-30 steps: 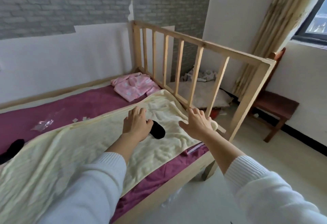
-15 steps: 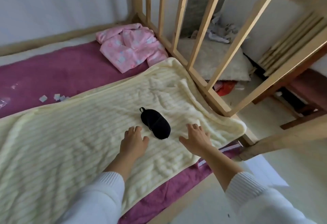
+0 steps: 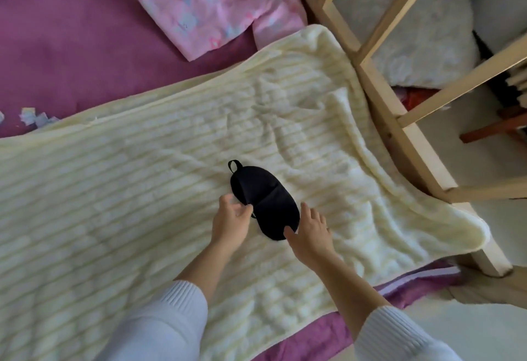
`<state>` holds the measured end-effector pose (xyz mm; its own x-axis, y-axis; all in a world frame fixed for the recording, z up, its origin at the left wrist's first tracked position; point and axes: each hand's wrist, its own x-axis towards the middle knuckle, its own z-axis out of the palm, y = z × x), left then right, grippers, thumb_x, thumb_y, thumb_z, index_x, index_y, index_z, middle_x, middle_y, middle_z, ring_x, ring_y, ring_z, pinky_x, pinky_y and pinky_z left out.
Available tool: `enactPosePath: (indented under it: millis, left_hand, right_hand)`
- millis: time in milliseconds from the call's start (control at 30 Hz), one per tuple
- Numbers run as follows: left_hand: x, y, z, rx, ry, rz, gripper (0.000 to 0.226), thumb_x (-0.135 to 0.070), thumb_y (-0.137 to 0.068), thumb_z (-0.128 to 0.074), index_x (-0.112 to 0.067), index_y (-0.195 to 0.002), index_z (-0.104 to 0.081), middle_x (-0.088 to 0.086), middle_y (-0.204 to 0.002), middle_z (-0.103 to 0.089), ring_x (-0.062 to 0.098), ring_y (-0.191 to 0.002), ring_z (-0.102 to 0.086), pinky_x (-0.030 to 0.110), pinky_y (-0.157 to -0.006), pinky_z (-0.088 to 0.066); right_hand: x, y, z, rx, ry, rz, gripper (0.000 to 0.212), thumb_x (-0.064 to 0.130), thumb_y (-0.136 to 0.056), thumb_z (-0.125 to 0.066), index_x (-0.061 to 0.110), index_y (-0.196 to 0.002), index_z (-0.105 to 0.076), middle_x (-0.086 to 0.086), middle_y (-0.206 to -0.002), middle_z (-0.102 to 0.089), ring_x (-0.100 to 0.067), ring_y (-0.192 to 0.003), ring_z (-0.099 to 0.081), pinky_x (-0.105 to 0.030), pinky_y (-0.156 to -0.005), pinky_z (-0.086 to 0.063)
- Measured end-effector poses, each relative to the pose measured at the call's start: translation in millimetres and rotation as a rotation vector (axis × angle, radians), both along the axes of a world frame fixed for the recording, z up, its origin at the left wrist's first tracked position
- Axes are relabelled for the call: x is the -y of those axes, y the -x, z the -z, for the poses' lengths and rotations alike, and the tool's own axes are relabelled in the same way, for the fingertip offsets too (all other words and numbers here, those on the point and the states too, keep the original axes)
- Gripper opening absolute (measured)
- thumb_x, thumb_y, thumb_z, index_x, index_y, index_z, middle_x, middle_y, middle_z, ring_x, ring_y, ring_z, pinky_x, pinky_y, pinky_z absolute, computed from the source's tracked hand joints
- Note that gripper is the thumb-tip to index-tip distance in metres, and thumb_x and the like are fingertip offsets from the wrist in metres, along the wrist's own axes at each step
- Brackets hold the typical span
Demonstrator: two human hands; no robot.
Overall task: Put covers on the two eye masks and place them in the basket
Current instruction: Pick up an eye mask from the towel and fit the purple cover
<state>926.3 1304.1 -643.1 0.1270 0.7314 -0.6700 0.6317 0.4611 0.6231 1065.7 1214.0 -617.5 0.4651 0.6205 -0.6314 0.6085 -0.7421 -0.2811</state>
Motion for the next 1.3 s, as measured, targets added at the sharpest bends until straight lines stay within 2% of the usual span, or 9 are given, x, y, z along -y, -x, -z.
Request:
enactPosePath:
  millis: [133,233,367,467,633,733,867,1133,1300]
  left_hand:
    - [4.7,-10.0,4.5,0.057,0.096,0.036,0.041,-0.031,-0.090,-0.057,-0.017,-0.128,-0.052,0.000,-0.119,-0.063,0.011,-0.093,-0.058,0.020,-0.071,-0.043]
    - [7.4,-3.3,-5.4,0.043,0.157,-0.012,0.035,-0.024,-0.088,-0.058,-0.017,-0.122,-0.054,0.001,-0.112,-0.065,0.018,-0.092,-0.063,0.030,-0.073,-0.050]
    - [7.3,10.5,-43.8,0.076,0.216,-0.212,0.045,-0.019,-0.087,-0.057,-0.013,-0.130,-0.050,0.008,-0.113,-0.064,0.018,-0.085,-0.064,0.037,-0.078,-0.053]
    - [11.4,24.1,-89.8,-0.004,-0.096,-0.166,0.061,-0.021,-0.087,-0.060,-0.017,-0.142,-0.035,0.009,-0.129,-0.054,0.016,-0.092,-0.058,0.022,-0.069,-0.046]
    - [34.0,39.7,-169.1,-0.165,-0.442,0.319,0.084,-0.026,-0.079,-0.067,-0.035,-0.148,-0.021,0.002,-0.162,-0.012,0.025,-0.148,-0.007,0.045,-0.117,-0.021]
    - [54.6,42.2,-206.4,-0.180,-0.396,0.354,0.066,-0.034,-0.088,-0.056,-0.036,-0.148,-0.027,0.008,-0.152,-0.037,0.026,-0.139,-0.035,0.042,-0.110,-0.035]
    - [76.5,47.4,-262.0,-0.018,-0.454,0.025,0.043,-0.026,-0.095,-0.046,-0.034,-0.137,-0.049,-0.004,-0.091,-0.070,0.007,-0.067,-0.062,0.017,-0.056,-0.045]
    - [129.7,69.7,-351.3,1.059,0.102,-0.618,0.061,-0.005,-0.071,-0.046,-0.019,-0.130,-0.052,0.012,-0.122,-0.064,0.031,-0.105,-0.062,0.051,-0.090,-0.053]
    - [170.6,73.2,-375.5,0.880,-0.126,-0.505,0.035,-0.003,-0.082,-0.054,-0.015,-0.111,-0.070,0.011,-0.108,-0.070,0.025,-0.095,-0.066,0.037,-0.080,-0.057]
  right_hand:
    - [-12.0,1.7,3.9,-0.188,-0.088,0.244,0.007,0.022,-0.088,-0.054,0.016,-0.089,-0.055,-0.003,-0.085,-0.061,-0.014,-0.073,-0.058,-0.023,-0.058,-0.046]
    - [-14.3,2.8,-5.2,-0.203,-0.185,0.228,0.023,0.013,-0.090,-0.048,0.018,-0.067,-0.047,0.003,-0.061,-0.051,-0.011,-0.051,-0.047,-0.016,-0.040,-0.030]
    - [-10.1,2.2,-46.6,-0.196,-0.292,0.122,0.019,0.010,-0.092,-0.042,0.013,-0.094,-0.061,-0.003,-0.073,-0.064,-0.019,-0.063,-0.059,-0.027,-0.050,-0.042]
    - [-1.8,-3.7,-86.6,-0.167,-0.341,-0.022,0.030,0.011,-0.094,-0.040,0.021,-0.104,-0.066,0.001,-0.072,-0.067,-0.011,-0.054,-0.056,-0.019,-0.045,-0.037]
    - [5.4,-3.6,-164.9,-0.095,-0.411,-0.258,0.032,0.012,-0.093,-0.043,0.024,-0.111,-0.068,0.002,-0.095,-0.070,-0.014,-0.079,-0.063,-0.022,-0.061,-0.048]
    - [11.0,7.3,-209.8,-0.092,-0.512,-0.362,0.033,0.013,-0.091,-0.045,0.025,-0.113,-0.068,0.002,-0.102,-0.069,-0.017,-0.090,-0.064,-0.030,-0.072,-0.053]
    - [24.2,20.4,-260.2,-0.020,-0.799,-0.548,0.032,0.008,-0.087,-0.052,0.020,-0.112,-0.070,0.000,-0.096,-0.070,-0.020,-0.089,-0.064,-0.034,-0.074,-0.053]
    - [69.4,33.9,-308.4,0.046,-1.042,-0.736,0.043,0.010,-0.081,-0.058,0.031,-0.117,-0.068,0.003,-0.118,-0.065,-0.023,-0.114,-0.053,-0.040,-0.088,-0.038]
    - [103.1,41.4,-324.5,-0.080,-0.994,-0.810,0.048,0.024,-0.076,-0.053,0.041,-0.120,-0.062,0.014,-0.130,-0.050,-0.011,-0.120,-0.034,-0.029,-0.092,-0.024]
